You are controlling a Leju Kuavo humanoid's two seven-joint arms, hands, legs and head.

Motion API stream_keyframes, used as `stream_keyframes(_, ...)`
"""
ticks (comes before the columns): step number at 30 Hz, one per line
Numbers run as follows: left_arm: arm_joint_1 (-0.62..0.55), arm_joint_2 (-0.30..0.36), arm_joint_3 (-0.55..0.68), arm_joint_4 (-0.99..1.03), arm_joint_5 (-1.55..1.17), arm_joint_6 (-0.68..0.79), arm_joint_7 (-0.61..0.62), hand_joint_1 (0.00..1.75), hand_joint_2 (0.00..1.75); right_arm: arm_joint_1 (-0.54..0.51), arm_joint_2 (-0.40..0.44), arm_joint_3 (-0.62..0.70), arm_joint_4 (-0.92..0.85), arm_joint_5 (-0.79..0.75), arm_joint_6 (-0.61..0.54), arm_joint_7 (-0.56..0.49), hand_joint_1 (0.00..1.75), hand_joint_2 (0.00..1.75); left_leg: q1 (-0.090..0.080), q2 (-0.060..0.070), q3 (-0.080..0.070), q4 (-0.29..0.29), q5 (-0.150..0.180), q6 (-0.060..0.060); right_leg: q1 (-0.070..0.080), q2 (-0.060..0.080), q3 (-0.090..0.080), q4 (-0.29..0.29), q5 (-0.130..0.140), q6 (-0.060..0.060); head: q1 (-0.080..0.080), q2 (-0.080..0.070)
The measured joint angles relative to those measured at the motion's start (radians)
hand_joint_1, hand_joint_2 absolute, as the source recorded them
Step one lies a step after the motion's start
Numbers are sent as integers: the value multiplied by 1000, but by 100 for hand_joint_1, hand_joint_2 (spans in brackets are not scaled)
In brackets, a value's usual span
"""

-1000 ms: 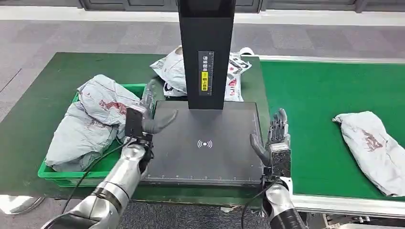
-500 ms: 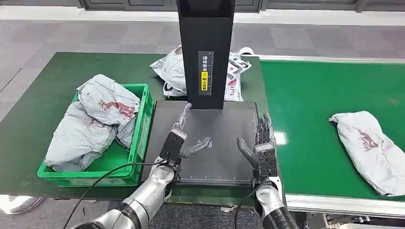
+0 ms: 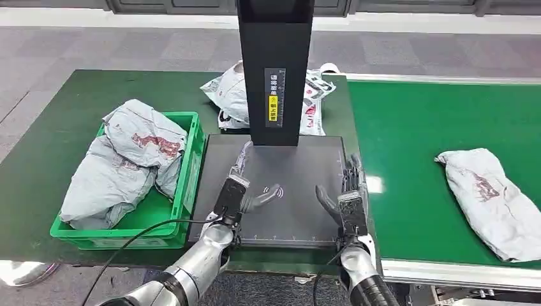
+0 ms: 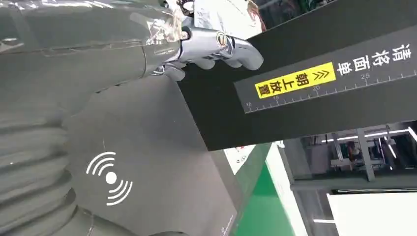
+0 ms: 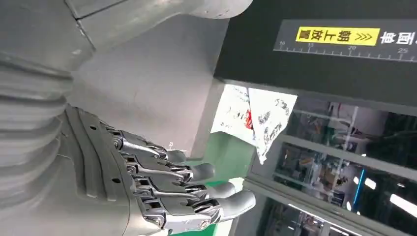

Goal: Moved the parcel from conveyor to table for the left to box.

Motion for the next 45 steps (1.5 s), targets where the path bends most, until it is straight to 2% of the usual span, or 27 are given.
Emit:
stream_keyframes(7, 0, 5, 0, 1, 24, 26, -1, 0, 175, -30, -14, 0, 61, 46, -118, 0, 0, 175, 0, 0, 0, 0, 0, 0, 0, 0, 0, 0, 0, 0, 0, 0)
stream_keyframes(14, 0, 9, 0, 5, 25, 29, -1, 0, 175, -37, -31, 0, 89, 51, -125, 0, 0, 175, 0, 0, 0, 0, 0, 0, 0, 0, 0, 0, 0, 0, 0, 0)
stream_keyframes(21, 0, 9, 0, 13, 38, 38, 1, 0, 175, -37, -56, -36, 105, 69, -181, 0, 0, 175, 0, 0, 0, 0, 0, 0, 0, 0, 0, 0, 0, 0, 0, 0)
stream_keyframes(28, 0, 17, 0, 24, 39, 48, -2, 0, 175, -27, -98, -114, 111, 93, -181, 0, 0, 175, 0, 0, 0, 0, 0, 0, 0, 1, -1, 0, 0, 1, 0, 0)
stream_keyframes(39, 0, 17, 0, 28, 38, 49, -2, 0, 175, -24, -108, -126, 114, 99, -183, 0, 0, 175, 0, 1, 0, 0, 0, 0, 0, 1, -1, 0, 0, 1, 0, 0)
stream_keyframes(42, 0, 17, 0, 28, 33, 60, -2, 0, 175, -21, -108, -157, 114, 197, -183, 0, 0, 175, 0, 1, 0, 0, 0, 0, 0, 1, -1, 0, 0, 1, 0, 0)
stream_keyframes(45, 0, 18, 0, 27, 32, 68, -2, 0, 175, -16, -106, -266, 114, 396, -183, 0, 0, 175, -1, -1, -1, 0, 0, 1, -1, -1, -1, 0, 0, 1, 0, 0)
